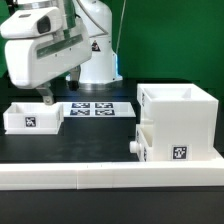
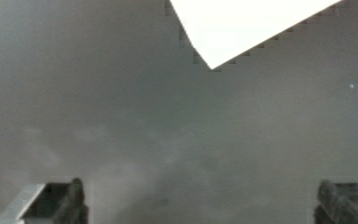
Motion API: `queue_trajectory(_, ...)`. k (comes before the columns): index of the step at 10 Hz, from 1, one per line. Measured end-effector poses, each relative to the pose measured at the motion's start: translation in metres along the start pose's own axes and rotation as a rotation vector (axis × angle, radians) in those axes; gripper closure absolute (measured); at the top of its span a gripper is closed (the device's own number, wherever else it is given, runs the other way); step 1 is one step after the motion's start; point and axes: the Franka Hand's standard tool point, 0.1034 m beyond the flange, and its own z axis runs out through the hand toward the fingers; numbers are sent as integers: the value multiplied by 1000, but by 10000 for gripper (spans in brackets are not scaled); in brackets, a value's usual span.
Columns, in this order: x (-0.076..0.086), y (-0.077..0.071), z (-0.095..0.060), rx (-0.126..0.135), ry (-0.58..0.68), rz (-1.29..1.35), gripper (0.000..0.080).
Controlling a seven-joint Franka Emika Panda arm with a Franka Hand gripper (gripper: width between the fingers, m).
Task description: Assemble drawer
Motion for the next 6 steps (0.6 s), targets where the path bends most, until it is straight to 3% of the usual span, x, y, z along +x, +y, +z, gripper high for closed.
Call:
queue_trajectory(3, -26, -17, 0, -43, -1, 350, 151)
queue_trajectory(6, -26, -20, 2, -41, 2, 549, 151)
